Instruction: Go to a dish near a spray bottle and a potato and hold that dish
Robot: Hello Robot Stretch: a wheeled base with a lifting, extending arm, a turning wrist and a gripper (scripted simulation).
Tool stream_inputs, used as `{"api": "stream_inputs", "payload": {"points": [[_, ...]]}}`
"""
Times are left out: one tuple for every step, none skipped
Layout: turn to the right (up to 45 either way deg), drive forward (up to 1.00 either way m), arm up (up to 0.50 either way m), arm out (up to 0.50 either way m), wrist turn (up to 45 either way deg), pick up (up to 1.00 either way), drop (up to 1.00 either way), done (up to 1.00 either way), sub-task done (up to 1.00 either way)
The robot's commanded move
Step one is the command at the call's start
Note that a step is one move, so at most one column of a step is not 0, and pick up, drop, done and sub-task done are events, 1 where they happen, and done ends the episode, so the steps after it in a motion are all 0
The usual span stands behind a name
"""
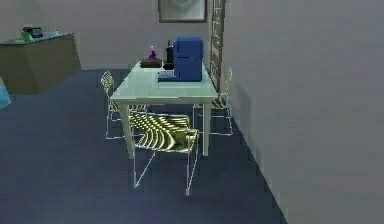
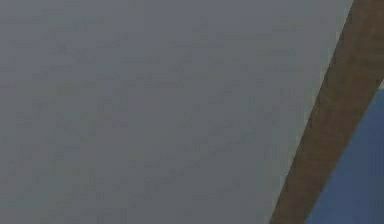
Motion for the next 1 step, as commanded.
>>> {"api": "stream_inputs", "payload": {"points": [[-45.0,0.0,0.0,0.0,0.0,0.0,0.0,0.0,0.0]]}}
